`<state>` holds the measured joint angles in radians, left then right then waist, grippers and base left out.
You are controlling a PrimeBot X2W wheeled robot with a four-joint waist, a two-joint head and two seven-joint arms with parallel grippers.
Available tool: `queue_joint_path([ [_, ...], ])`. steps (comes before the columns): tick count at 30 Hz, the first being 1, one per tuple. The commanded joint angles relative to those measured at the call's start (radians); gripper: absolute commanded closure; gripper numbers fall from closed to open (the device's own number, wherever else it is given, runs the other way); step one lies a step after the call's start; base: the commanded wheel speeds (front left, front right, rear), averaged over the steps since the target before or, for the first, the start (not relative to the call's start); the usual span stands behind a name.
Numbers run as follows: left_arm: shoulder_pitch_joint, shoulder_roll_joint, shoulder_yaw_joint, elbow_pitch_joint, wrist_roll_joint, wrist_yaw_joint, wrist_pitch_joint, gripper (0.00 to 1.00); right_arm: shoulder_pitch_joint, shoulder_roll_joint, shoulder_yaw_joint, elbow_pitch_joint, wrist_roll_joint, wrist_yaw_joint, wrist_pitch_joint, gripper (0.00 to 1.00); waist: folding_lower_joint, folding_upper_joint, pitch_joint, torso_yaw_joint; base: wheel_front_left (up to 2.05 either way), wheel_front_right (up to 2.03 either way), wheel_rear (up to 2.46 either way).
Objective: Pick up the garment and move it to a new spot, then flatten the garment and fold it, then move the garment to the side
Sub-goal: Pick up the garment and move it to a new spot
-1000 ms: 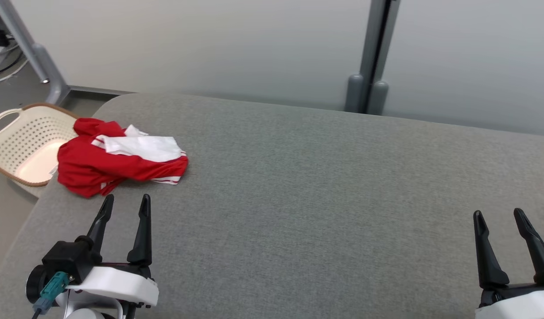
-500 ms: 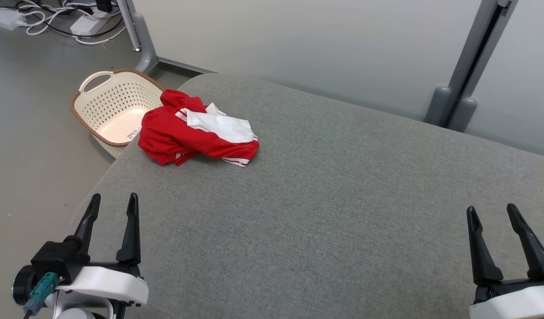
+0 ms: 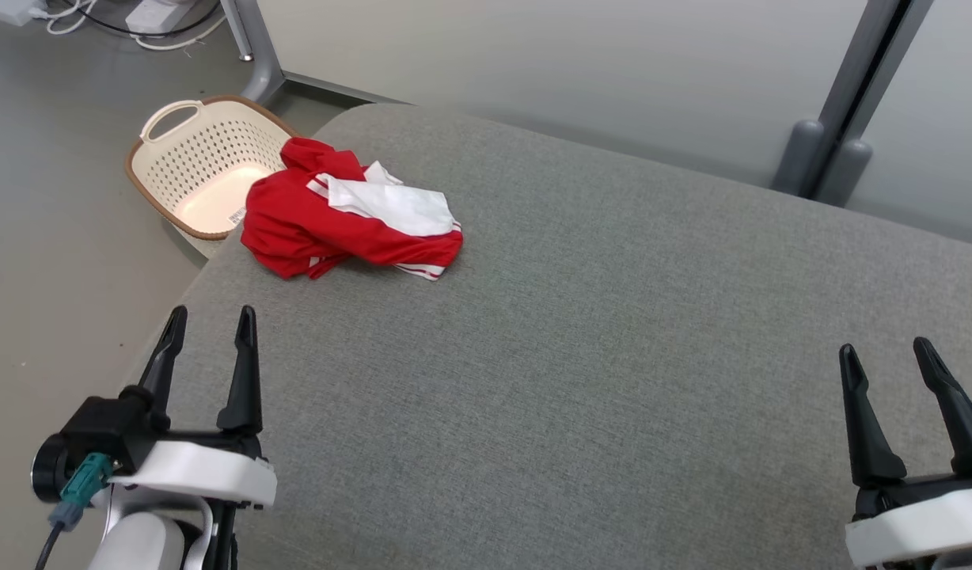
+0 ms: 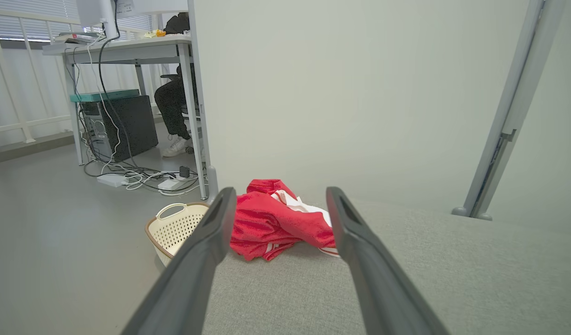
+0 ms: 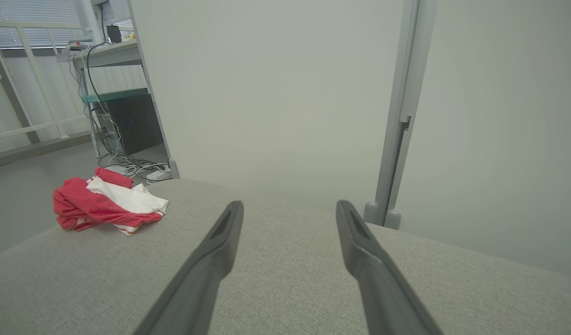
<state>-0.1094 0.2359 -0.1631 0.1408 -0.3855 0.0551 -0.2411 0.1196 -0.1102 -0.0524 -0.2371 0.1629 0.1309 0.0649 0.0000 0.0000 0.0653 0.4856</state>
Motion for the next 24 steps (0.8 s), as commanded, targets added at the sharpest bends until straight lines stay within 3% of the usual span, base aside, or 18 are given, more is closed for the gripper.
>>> queue_joint_path([
  [1,-0.043,-0.006,-0.002,0.005,0.001,-0.006,-0.006,0.00,-0.023,-0.012,0.003,-0.014,-0.011,0.000,0.015,0.00,0.0000,0.0000,0.039,-0.024,0.00,0.00,0.00],
  [7,-0.208,-0.035,-0.006,0.127,-0.024,-0.046,-0.013,0.00,-0.093,-0.038,0.008,-0.074,-0.035,0.000,0.059,0.00,0.0000,0.0000,0.182,-0.098,0.00,0.00,0.00],
  [14,-0.472,-0.055,0.009,0.531,-0.072,-0.119,-0.018,0.00,-0.203,-0.048,0.031,-0.125,-0.060,0.000,0.087,0.00,0.0000,0.0000,0.364,-0.205,0.00,0.00,0.00],
  [19,-0.596,-0.056,0.024,0.787,-0.107,-0.151,-0.016,0.00,-0.233,-0.043,0.045,-0.118,-0.065,0.000,0.075,0.00,0.0000,0.0000,0.413,-0.239,0.00,0.00,0.00],
  [24,-0.686,-0.059,0.043,0.941,-0.143,-0.168,-0.021,0.00,-0.248,-0.040,0.045,-0.106,-0.067,0.000,0.064,0.00,0.0000,0.0000,0.432,-0.250,0.00,0.00,0.00],
])
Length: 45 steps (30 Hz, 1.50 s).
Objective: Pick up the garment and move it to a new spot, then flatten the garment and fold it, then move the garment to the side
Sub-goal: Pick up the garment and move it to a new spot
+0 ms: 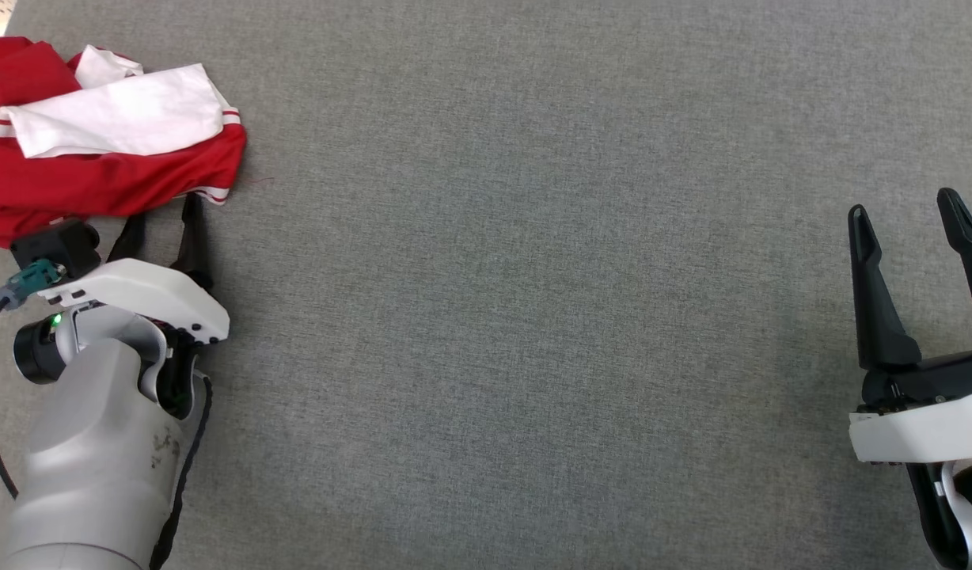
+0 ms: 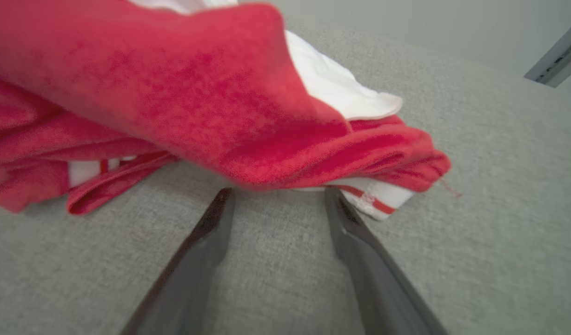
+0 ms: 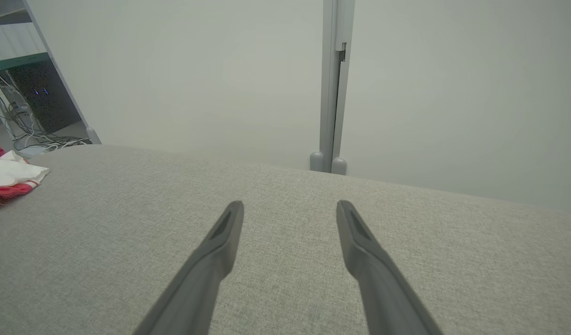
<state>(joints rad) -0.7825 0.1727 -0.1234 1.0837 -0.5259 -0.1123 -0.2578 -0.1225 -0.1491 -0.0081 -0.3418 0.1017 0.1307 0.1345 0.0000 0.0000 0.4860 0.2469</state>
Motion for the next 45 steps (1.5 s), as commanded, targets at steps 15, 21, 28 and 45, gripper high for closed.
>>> queue_joint_path([
  [15,0.014,0.010,0.069,-0.087,0.023,-0.019,-0.007,1.00,0.001,0.014,-0.016,0.021,0.007,0.000,-0.022,0.00,0.0000,0.0000,-0.010,0.000,0.00,0.00,0.00],
  [21,0.111,-0.021,0.112,-0.206,0.074,-0.019,-0.007,1.00,0.019,0.020,-0.028,0.031,0.019,0.000,-0.027,0.00,0.0000,0.0000,-0.059,0.020,0.00,0.00,0.00],
  [28,0.248,-0.060,0.146,-0.448,0.176,-0.019,-0.007,1.00,0.056,0.032,-0.049,0.039,0.032,0.000,-0.036,0.00,0.0000,0.0000,-0.139,0.061,0.00,0.00,0.00],
  [45,0.457,-0.062,0.083,-0.999,0.330,-0.018,0.017,1.00,0.124,0.059,-0.064,0.038,0.063,0.000,-0.067,0.00,0.0000,0.0000,-0.293,0.013,0.00,0.00,0.00],
])
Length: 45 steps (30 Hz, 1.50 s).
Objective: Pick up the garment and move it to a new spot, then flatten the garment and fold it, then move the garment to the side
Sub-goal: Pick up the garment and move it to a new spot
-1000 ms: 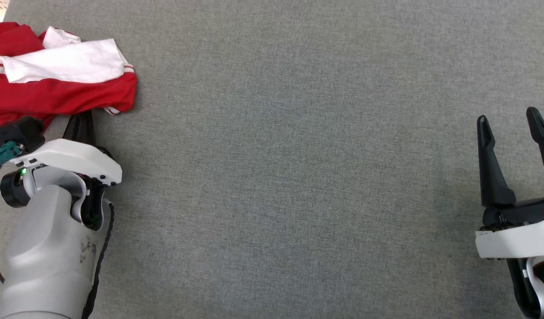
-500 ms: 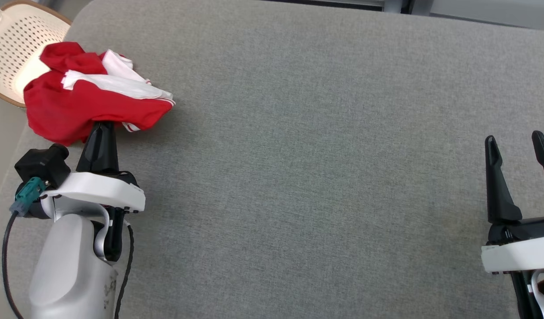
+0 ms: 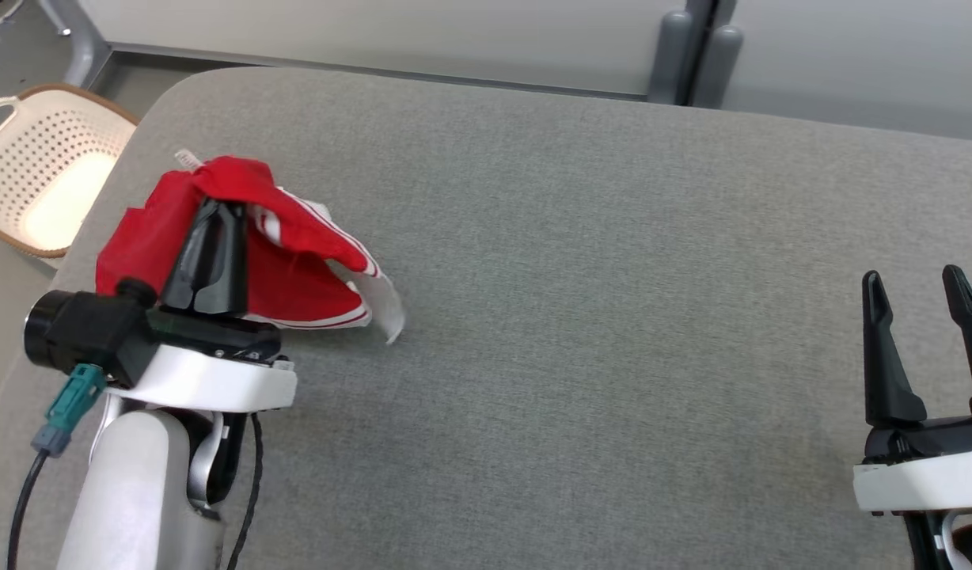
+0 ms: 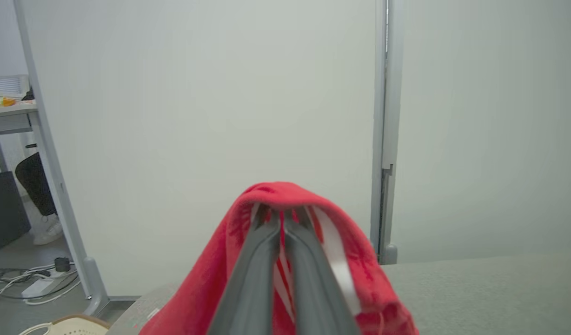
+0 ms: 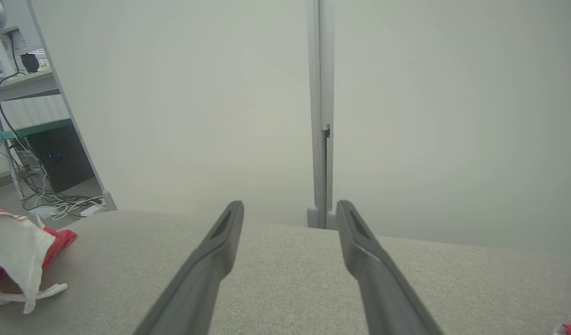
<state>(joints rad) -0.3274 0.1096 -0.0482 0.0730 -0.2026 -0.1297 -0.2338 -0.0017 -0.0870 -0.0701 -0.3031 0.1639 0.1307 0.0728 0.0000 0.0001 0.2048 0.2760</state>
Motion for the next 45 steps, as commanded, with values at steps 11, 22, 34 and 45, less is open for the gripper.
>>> queue_joint_path([
  [11,-0.046,0.007,-0.270,-0.166,-0.046,-0.001,0.112,1.00,-0.027,0.022,0.049,-0.008,0.017,0.000,-0.040,0.00,0.0000,-0.0001,0.058,-0.278,0.00,0.00,0.00],
  [22,-0.201,0.018,-0.582,-0.091,-0.107,-0.001,0.163,1.00,-0.063,0.033,0.110,0.039,0.018,0.000,-0.122,0.00,0.0000,-0.0001,0.211,-0.574,0.00,0.00,0.00],
  [34,-0.196,0.043,-0.666,0.059,-0.180,-0.001,0.115,0.00,-0.070,0.035,0.102,0.070,0.013,0.000,-0.154,0.00,0.0000,-0.0001,0.224,-0.558,0.00,0.00,0.00],
  [45,-0.098,0.075,-0.561,0.019,-0.248,0.083,0.021,0.00,-0.050,0.014,0.099,0.073,0.002,0.000,-0.104,0.00,0.0000,-0.0001,0.098,-0.397,0.00,0.00,0.00],
])
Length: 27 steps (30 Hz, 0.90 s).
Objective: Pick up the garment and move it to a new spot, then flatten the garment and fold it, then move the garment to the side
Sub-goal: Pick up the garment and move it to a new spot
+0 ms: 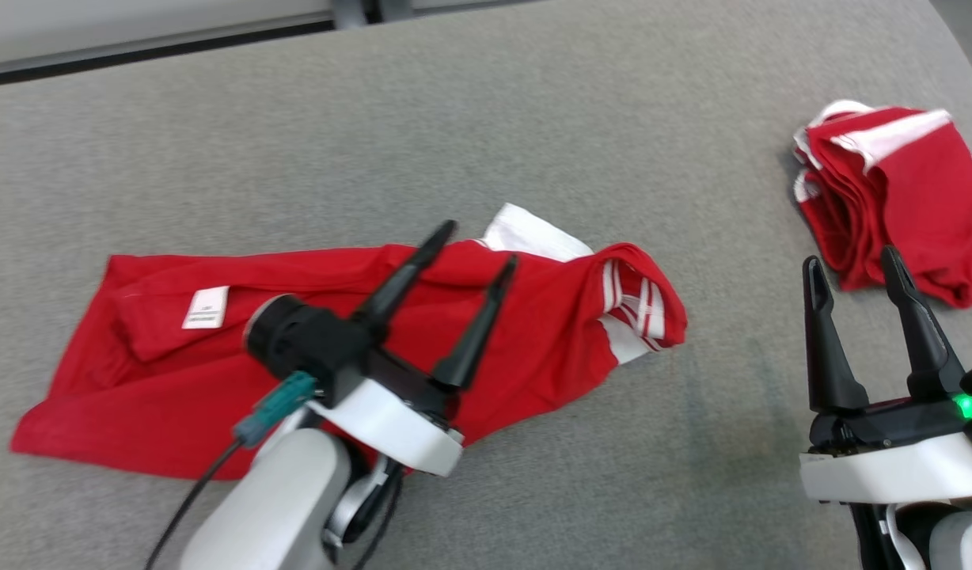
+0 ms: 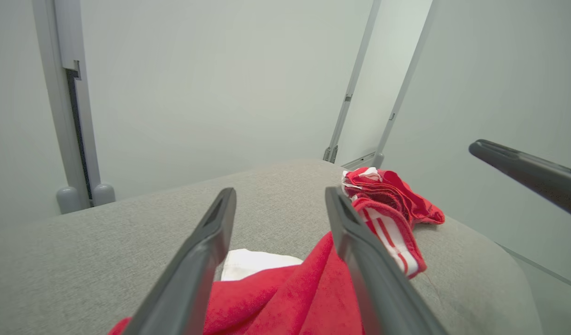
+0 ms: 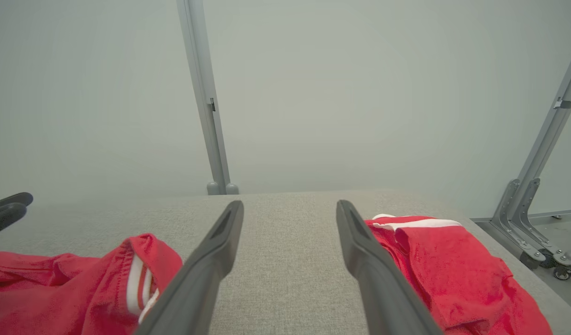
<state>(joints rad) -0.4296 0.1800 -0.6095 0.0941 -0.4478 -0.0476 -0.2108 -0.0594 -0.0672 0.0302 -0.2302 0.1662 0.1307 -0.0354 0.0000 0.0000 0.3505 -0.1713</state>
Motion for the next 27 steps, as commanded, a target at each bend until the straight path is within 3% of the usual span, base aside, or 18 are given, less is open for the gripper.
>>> queue_joint_path([
  [1,0.015,0.012,0.024,-0.005,-0.010,0.016,-0.012,0.00,0.013,-0.011,-0.004,-0.001,-0.002,0.000,0.007,0.00,0.0000,0.0000,-0.060,0.067,0.00,0.00,0.00],
  [8,0.104,0.068,0.209,0.013,-0.072,0.109,-0.046,0.00,0.045,-0.032,-0.019,-0.015,0.007,0.000,0.047,0.00,0.0000,0.0000,-0.123,0.167,0.00,0.00,0.00],
  [15,0.220,0.140,0.336,0.042,-0.105,0.135,-0.053,0.00,0.087,-0.041,-0.038,-0.021,0.018,0.000,0.070,0.00,0.0000,0.0000,-0.196,0.230,0.00,0.00,0.00],
  [27,0.356,0.180,0.323,-0.027,-0.110,0.148,-0.005,0.00,0.183,-0.040,-0.049,-0.008,0.041,0.000,0.096,0.00,0.0000,0.0000,-0.309,0.243,0.00,0.00,0.00],
])
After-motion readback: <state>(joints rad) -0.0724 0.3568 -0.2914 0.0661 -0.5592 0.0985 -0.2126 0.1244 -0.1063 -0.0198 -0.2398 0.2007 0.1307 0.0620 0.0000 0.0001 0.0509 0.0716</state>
